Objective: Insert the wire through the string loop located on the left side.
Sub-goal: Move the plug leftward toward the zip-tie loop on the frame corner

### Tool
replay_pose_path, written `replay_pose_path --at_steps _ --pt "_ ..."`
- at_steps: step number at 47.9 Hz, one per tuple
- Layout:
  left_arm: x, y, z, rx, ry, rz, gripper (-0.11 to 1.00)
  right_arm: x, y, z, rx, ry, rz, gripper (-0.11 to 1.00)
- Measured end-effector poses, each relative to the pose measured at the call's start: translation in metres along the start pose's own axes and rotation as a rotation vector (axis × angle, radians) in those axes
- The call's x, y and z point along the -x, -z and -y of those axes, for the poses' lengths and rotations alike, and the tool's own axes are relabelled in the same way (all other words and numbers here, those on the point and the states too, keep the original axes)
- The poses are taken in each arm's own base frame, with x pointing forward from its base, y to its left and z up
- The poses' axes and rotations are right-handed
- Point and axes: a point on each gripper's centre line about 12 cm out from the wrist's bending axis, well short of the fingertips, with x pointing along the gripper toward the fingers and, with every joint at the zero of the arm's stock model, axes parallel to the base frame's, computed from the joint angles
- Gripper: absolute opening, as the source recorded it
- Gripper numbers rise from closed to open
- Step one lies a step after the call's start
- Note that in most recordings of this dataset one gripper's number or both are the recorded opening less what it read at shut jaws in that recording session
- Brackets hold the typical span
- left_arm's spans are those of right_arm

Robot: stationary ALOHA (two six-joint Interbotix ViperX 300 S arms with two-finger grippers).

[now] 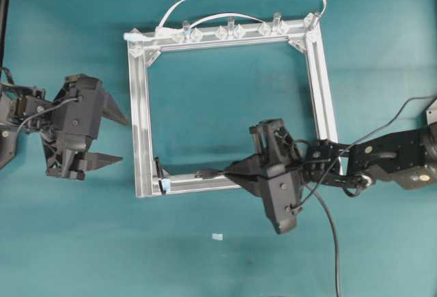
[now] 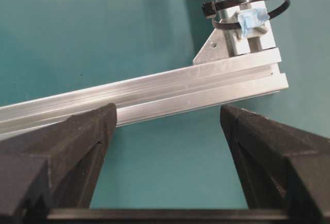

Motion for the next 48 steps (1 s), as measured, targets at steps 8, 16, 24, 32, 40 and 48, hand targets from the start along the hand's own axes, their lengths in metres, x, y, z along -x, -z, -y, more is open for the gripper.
replay_pose_path --at_steps 8,16,24,32,40,48 --pt "0.0 -0.001 0.001 -0.002 0.003 0.002 0.85 -0.011 0.0 -0.004 0.002 -0.002 -0.006 0.09" --pt "0.0 0.0 0.004 -0.006 0.009 0.0 0.85 -0.022 -0.002 -0.006 0.001 -0.001 -0.006 0.09" --pt "0.0 -0.001 0.005 0.001 0.012 0.002 0.85 -0.031 -0.004 -0.008 -0.002 0.0 -0.005 0.09" --pt "0.0 0.0 0.007 -0.004 0.018 0.0 0.85 -0.04 -0.006 -0.007 -0.006 0.006 -0.002 0.09" --pt "0.0 0.0 0.009 -0.006 0.024 0.001 0.85 -0.047 -0.009 -0.003 -0.013 0.016 0.003 0.09" --pt "0.0 -0.001 0.011 -0.011 0.027 0.002 0.85 -0.054 -0.013 0.001 -0.021 0.028 0.011 0.09"
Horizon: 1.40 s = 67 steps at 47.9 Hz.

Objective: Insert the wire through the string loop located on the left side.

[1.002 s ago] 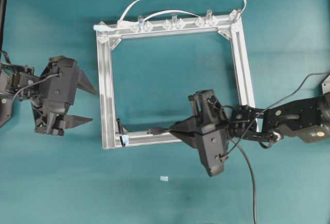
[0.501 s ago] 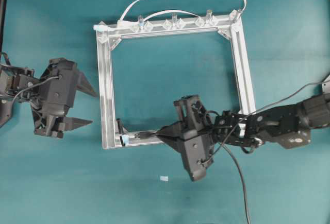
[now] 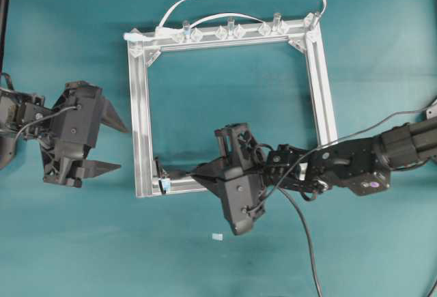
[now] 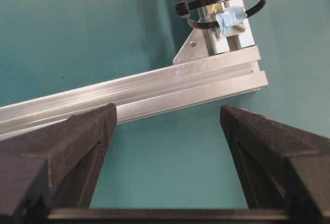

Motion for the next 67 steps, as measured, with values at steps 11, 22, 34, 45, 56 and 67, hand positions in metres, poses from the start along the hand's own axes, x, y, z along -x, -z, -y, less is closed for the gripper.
replay_pose_path --at_steps 11,22,34,45,56,67 --pt "0.0 0.001 0.0 -0.001 0.001 -0.003 0.85 -0.009 -0.003 -0.001 -0.002 0.002 0.006 0.09" --pt "-0.001 0.003 0.0 0.0 0.001 -0.006 0.85 -0.016 -0.008 -0.002 -0.006 0.004 0.019 0.09" --pt "-0.001 0.003 0.0 -0.001 0.001 -0.006 0.85 -0.021 -0.012 -0.002 -0.01 0.007 0.029 0.09" --pt "-0.001 0.003 0.0 -0.001 0.001 -0.005 0.85 -0.024 -0.016 -0.002 -0.011 0.009 0.039 0.09" --pt "-0.001 0.003 0.0 0.0 0.001 -0.003 0.85 -0.026 -0.017 -0.002 -0.012 0.01 0.04 0.09" --pt "-0.001 0.003 0.001 -0.001 0.002 -0.005 0.85 -0.029 -0.018 -0.002 -0.012 0.011 0.043 0.09"
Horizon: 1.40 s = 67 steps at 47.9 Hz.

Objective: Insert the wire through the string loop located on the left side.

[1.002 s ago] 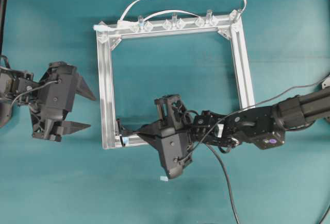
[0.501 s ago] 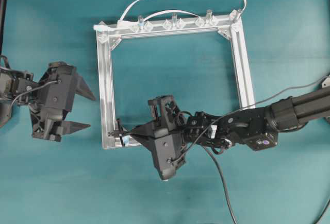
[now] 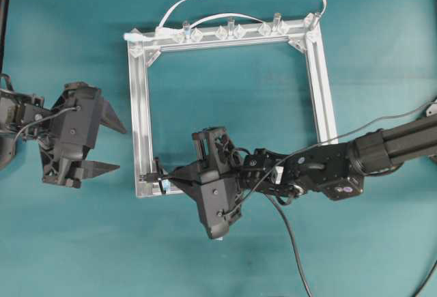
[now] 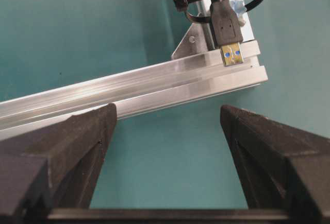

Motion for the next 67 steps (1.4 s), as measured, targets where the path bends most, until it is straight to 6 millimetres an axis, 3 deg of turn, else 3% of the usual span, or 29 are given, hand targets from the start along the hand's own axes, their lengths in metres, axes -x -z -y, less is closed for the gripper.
replay_pose_path --at_steps 67 --pt "0.0 -0.0002 0.0023 -0.007 0.006 0.002 0.85 -0.0077 -0.0029 -0.0009 -0.001 0.002 0.009 0.09"
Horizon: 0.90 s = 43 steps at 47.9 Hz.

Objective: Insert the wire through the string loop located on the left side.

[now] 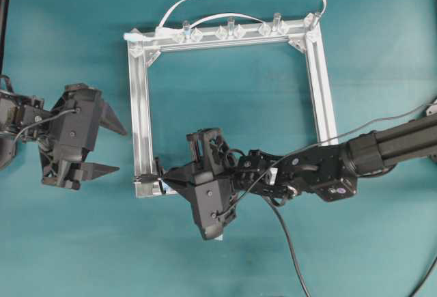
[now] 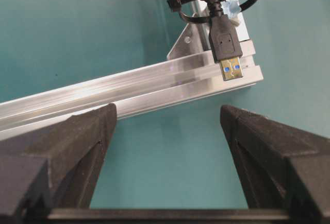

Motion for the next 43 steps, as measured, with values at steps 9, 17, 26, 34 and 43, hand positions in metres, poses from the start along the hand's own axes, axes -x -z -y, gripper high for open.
replay_pose_path --at_steps 9,17,26,34,43 --pt "0.0 0.0 0.004 -0.012 0.01 0.0 0.85 0.0 0.0 0.0 0.001 0.0 0.0 0.09" --pt "0.0 0.0 0.015 -0.013 0.04 -0.003 0.85 0.0 0.0 0.0 0.0 0.0 0.0 0.09" --pt "-0.004 0.004 0.031 0.022 0.08 -0.028 0.85 0.0 0.001 0.0 0.0 0.0 -0.001 0.09" --pt "-0.006 0.006 0.038 0.043 0.095 -0.041 0.85 0.0 0.0 -0.001 0.001 -0.001 0.0 0.09" --pt "-0.007 0.007 0.038 0.048 0.095 -0.045 0.85 0.0 0.0 0.0 0.0 0.0 0.0 0.09"
